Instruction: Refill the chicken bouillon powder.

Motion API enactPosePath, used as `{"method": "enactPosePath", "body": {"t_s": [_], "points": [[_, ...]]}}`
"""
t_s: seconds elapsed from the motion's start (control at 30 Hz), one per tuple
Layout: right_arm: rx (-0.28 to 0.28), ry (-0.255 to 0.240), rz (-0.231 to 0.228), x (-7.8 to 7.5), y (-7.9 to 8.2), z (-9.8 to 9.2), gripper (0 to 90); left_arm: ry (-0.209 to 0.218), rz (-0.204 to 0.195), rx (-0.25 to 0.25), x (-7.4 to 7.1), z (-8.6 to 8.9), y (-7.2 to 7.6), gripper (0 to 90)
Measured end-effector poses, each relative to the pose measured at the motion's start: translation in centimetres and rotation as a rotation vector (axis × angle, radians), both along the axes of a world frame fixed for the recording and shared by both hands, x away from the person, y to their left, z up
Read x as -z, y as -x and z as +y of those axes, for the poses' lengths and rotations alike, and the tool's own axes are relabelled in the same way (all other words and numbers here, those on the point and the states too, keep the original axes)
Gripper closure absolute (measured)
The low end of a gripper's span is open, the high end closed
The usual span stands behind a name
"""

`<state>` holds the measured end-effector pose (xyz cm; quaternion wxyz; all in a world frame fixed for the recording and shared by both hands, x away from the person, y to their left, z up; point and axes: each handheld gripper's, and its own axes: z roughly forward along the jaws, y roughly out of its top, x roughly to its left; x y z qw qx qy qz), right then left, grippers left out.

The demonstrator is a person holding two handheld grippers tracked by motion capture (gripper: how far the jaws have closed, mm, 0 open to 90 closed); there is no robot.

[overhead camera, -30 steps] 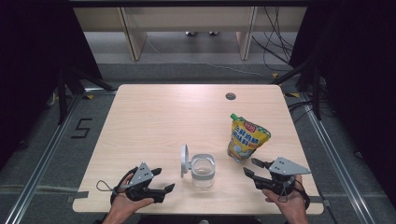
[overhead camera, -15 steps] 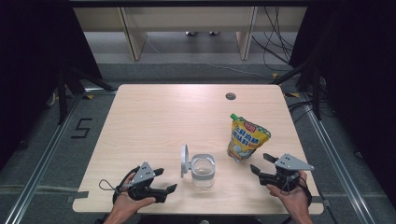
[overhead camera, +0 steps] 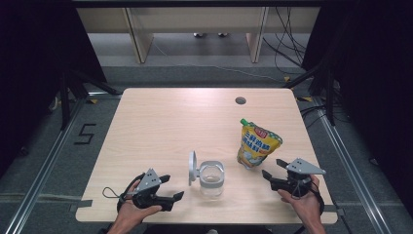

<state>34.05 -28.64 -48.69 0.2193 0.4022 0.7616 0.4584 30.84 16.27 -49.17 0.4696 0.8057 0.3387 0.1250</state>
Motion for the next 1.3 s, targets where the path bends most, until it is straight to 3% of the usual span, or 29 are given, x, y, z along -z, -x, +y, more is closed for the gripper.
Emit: {"method": "enactPosePath", "body": {"t_s": [0.03, 0.07, 0.17, 0.2, 0.3, 0.33, 0.47, 0.5, 0.53, 0.6, 0.7, 0.77, 0.8, 0.97, 1.0, 1.1, 1.13, 1.17, 1.23, 1.3], "points": [[0.013, -0.009, 0.018, 0.0, 0.1, 0.2, 28.6, 0.029, -0.003, -0.002, 0.0, -0.2, 0.1, 21.5], [0.008, 0.013, -0.003, 0.1, -0.2, 0.2, 28.0, 0.036, -0.002, -0.004, 0.0, -0.2, 0.1, 21.4], [0.009, -0.018, 0.018, 0.2, -0.4, 0.8, 27.4, 0.022, 0.004, -0.005, 0.2, -0.1, 0.1, 21.2], [-0.006, 0.005, -0.007, 0.3, -0.7, 0.7, 26.8, 0.005, 0.002, -0.004, 0.2, 0.0, 0.0, 21.3], [-0.006, 0.007, -0.015, 0.4, -1.3, 1.1, 24.7, 0.017, 0.004, -0.01, 0.2, 0.0, 0.1, 21.1], [-0.002, -0.022, -0.002, 0.6, -1.6, 1.4, 22.3, 0.017, 0.005, -0.018, 0.1, 0.0, 0.1, 20.7], [-0.016, -0.025, -0.034, 0.8, -2.1, 1.5, 21.1, 0.02, 0.003, -0.01, 0.2, -0.1, 0.0, 20.1], [-0.003, -0.051, -0.02, 0.8, -1.9, 1.8, 20.7, 0.024, 0.005, -0.012, 0.2, -0.1, 0.0, 19.8], [-0.017, -0.021, -0.043, 1.0, -2.3, 1.8, 18.2, 0.024, 0.005, -0.01, 0.2, -0.1, 0.1, 19.6], [-0.036, -0.011, -0.063, 1.1, -2.6, 1.8, 18.0, 0.032, 0.007, -0.008, 0.2, -0.2, 0.1, 19.5], [-0.007, -0.086, -0.059, 1.5, -3.2, 2.2, 18.0, 0.023, 0.007, -0.005, 0.2, -0.1, 0.1, 19.5], [-0.008, -0.083, -0.061, 1.5, -3.3, 2.2, 18.0, 0.027, 0.006, -0.006, 0.2, -0.1, 0.0, 19.5], [-0.026, -0.054, -0.082, 1.6, -3.6, 2.1, 18.0, 0.023, 0.007, -0.005, 0.2, -0.1, 0.0, 19.5], [-0.014, -0.075, -0.084, 1.7, -3.8, 2.6, 17.3, 0.026, 0.006, -0.005, 0.2, -0.2, 0.1, 19.5], [-0.005, -0.109, -0.082, 1.8, -3.8, 2.7, 17.8, 0.029, 0.007, -0.007, 0.2, -0.2, 0.1, 19.5], [-0.012, -0.108, -0.107, 2.0, -4.2, 2.6, 17.4, 0.028, 0.007, -0.005, 0.2, -0.2, 0.1, 19.5], [-0.003, -0.111, -0.085, 1.9, -4.1, 2.6, 17.7, 0.028, 0.007, -0.005, 0.2, -0.2, 0.1, 19.5], [-0.017, -0.094, -0.117, 1.9, -4.4, 2.5, 17.7, 0.028, 0.008, -0.005, 0.2, -0.2, 0.1, 19.5], [-0.005, -0.111, -0.089, 2.0, -4.3, 2.6, 17.8, 0.024, 0.009, -0.005, 0.2, -0.2, 0.1, 19.5], [-0.011, -0.09, -0.09, 2.1, -4.5, 2.6, 17.8, 0.025, 0.012, -0.003, 0.2, -0.2, 0.1, 19.5]]}}
